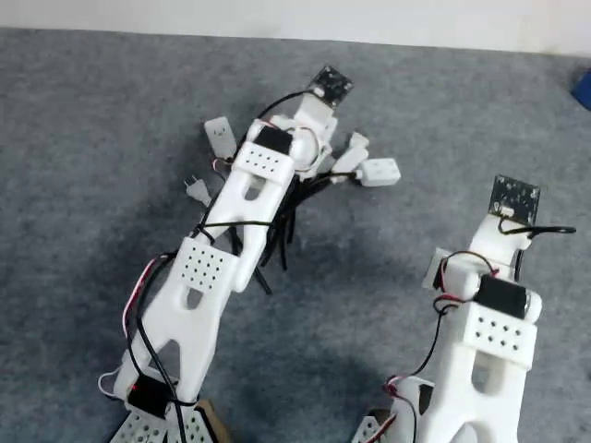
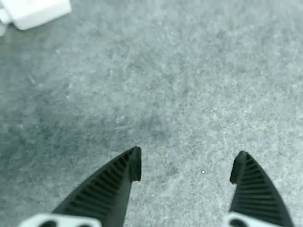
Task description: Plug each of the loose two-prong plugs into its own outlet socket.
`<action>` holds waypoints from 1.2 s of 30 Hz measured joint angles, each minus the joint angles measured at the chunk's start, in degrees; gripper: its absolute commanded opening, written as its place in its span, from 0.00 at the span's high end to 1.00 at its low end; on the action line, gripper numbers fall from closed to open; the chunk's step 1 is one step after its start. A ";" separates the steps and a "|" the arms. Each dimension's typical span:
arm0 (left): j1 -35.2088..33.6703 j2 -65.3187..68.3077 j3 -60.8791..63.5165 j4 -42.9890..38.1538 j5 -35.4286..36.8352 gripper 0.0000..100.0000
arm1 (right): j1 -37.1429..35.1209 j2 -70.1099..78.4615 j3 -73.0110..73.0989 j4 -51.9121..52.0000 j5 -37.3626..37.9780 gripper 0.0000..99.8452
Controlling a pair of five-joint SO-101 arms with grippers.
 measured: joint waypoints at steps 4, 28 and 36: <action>0.09 0.62 0.00 0.00 0.09 0.99 | -0.53 -1.32 0.35 0.00 0.00 0.70; -4.22 -13.89 -19.43 40.35 -10.46 0.99 | -0.62 -1.41 4.57 -3.52 0.00 0.70; -21.45 -14.07 -17.76 37.54 -10.99 0.99 | -0.97 -1.41 4.92 -4.22 0.79 0.70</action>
